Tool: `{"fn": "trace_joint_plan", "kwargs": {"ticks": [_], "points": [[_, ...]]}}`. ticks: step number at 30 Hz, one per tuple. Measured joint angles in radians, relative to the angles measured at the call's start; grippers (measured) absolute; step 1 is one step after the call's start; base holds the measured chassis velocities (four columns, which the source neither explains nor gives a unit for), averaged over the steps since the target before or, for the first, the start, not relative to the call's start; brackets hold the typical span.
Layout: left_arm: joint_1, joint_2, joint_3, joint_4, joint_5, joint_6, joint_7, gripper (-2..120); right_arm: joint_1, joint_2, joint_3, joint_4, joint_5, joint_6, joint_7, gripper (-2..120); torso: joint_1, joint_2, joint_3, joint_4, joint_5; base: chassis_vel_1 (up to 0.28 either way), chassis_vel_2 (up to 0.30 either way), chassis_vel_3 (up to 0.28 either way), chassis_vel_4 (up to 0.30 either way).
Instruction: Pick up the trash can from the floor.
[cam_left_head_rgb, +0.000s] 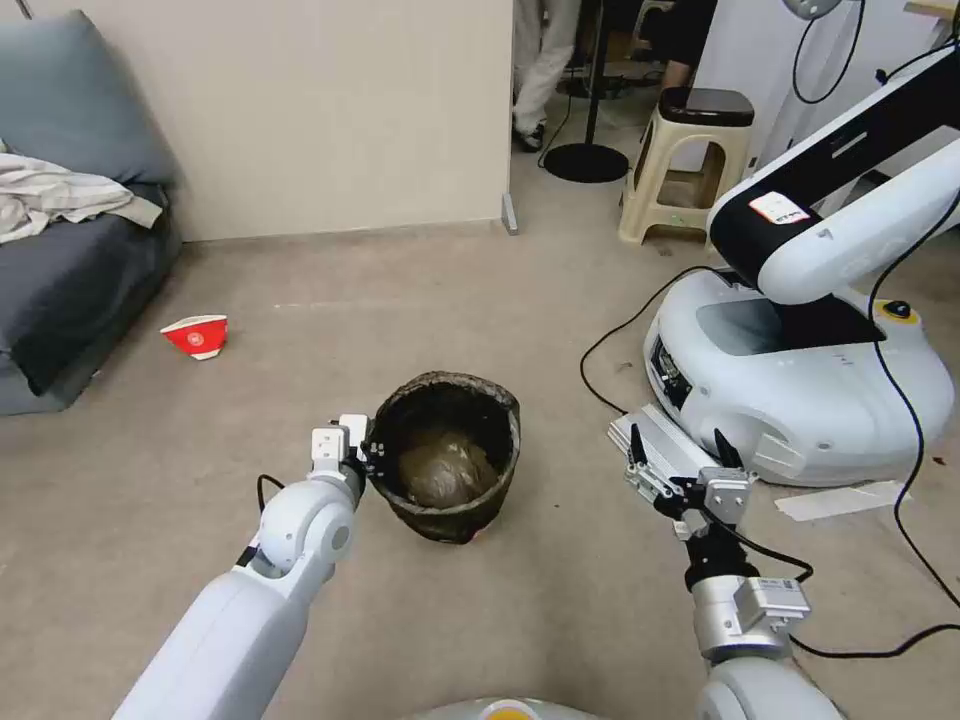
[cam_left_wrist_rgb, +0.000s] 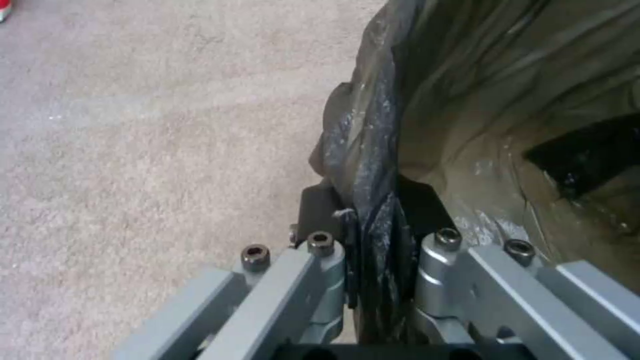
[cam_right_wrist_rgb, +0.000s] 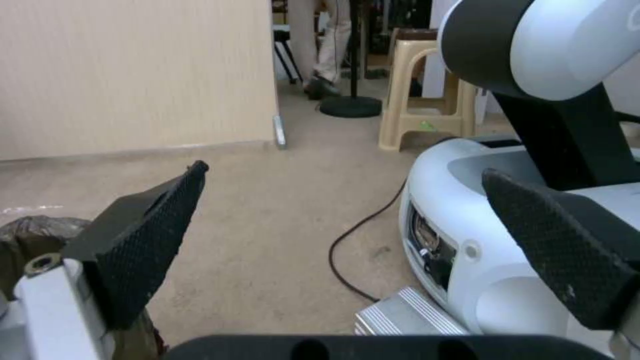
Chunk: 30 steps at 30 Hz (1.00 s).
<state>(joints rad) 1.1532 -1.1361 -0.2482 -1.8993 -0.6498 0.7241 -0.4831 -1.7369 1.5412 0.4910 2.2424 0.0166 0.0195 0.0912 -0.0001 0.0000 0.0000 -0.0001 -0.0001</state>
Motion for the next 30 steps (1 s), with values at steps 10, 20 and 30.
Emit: {"fn": "trace_joint_plan", "kwargs": {"ticks": [10,20,30], "points": [[0.031,0.01,-0.018,-0.037,-0.038,-0.14,0.01,7,-0.002,-0.002,-0.001,0.002,0.0,0.001,-0.001,100,0.0,0.0,0.0,0.0002,0.0001,0.0,0.0,0.0,0.0],[0.121,0.033,-0.103,-0.167,-0.16,-0.29,0.064,6,-0.001,-0.003,-0.003,0.005,-0.001,0.002,-0.001,100,0.0,0.0,0.0,0.0001,0.0001,0.0,0.0,0.0,0.0],[0.21,0.045,-0.211,-0.307,-0.23,-0.303,0.085,6,-0.001,-0.006,-0.003,0.009,-0.001,0.003,-0.001,100,0.0,0.0,0.0,0.0001,0.0001,0.0,0.0,0.0,0.0]]}}
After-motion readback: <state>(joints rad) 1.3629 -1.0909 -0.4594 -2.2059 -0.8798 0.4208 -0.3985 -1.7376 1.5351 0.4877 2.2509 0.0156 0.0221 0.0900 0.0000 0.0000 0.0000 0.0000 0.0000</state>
